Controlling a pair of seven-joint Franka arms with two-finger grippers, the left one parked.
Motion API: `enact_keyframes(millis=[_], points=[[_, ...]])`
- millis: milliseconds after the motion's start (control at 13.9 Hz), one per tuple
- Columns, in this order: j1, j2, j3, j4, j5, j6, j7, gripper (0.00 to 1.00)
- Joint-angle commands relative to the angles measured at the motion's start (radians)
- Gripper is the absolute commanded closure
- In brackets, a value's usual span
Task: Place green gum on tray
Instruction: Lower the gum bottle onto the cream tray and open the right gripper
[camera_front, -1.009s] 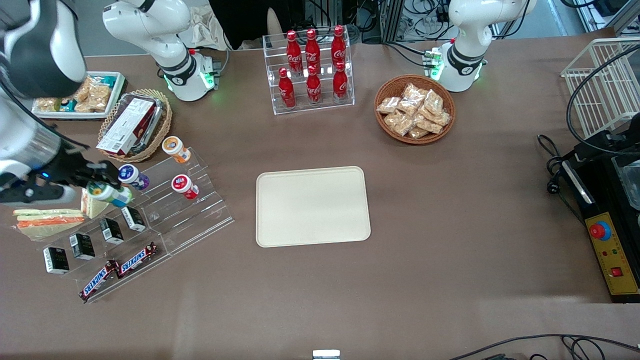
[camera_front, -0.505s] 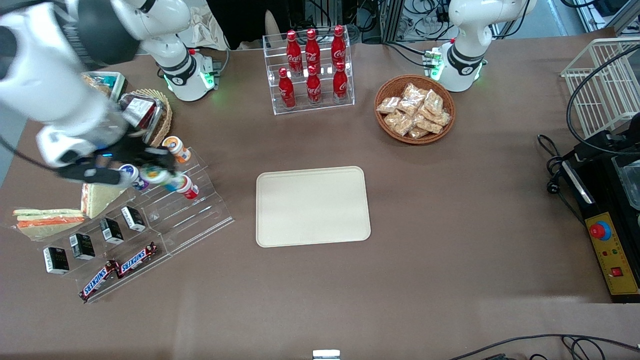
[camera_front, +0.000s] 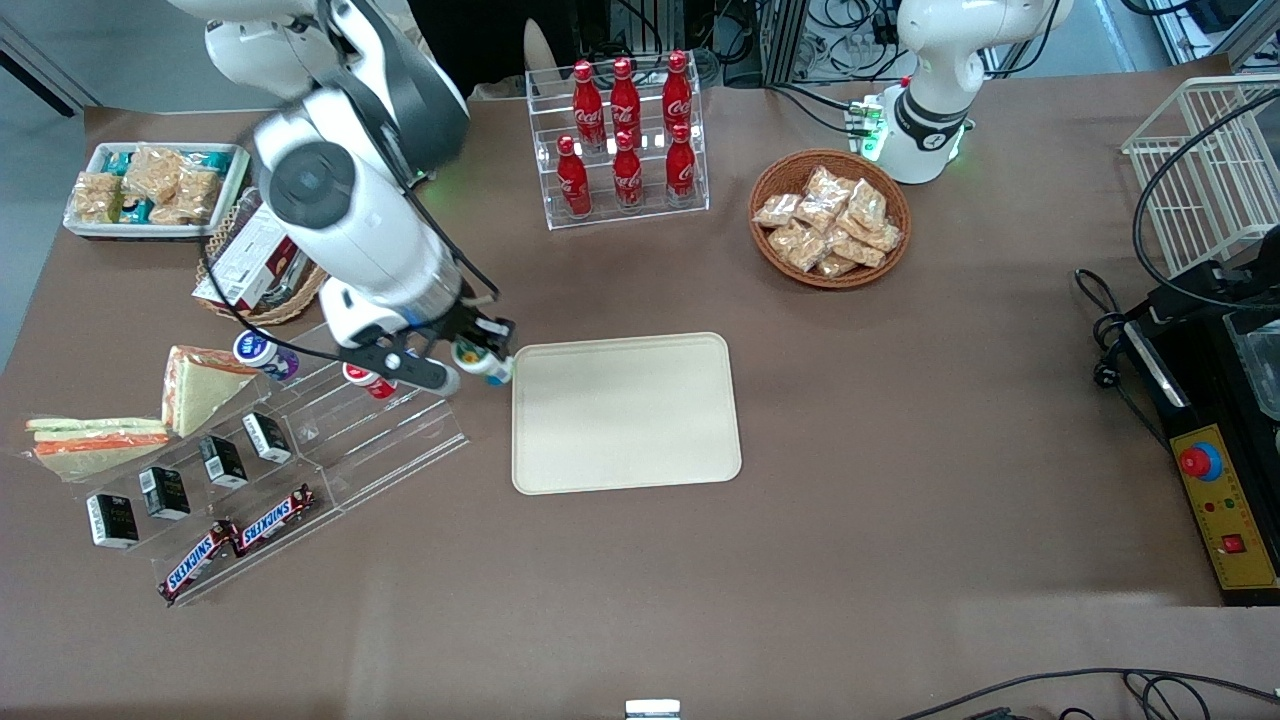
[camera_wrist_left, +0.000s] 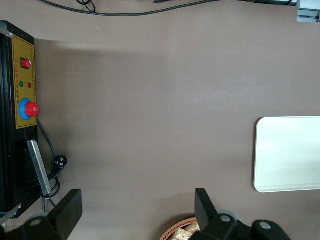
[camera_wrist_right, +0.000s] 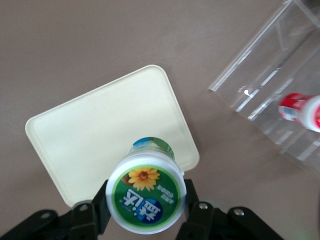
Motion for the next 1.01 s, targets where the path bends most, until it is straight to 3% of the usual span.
enact_keyframes(millis=[0,216,721,793,865,937], points=[[0.034,0.004,0.001,-0.195,0.000,0.231,0.068,0.52],[0.078,0.048,-0.001,-0.344,-0.003,0.451,0.128,0.52],[0.112,0.099,-0.003,-0.473,-0.004,0.617,0.143,0.50],[0.112,0.102,-0.003,-0.473,-0.004,0.617,0.143,0.43],[0.112,0.107,-0.003,-0.470,-0.004,0.617,0.146,0.00],[0.112,0.107,-0.003,-0.468,-0.004,0.617,0.151,0.00]])
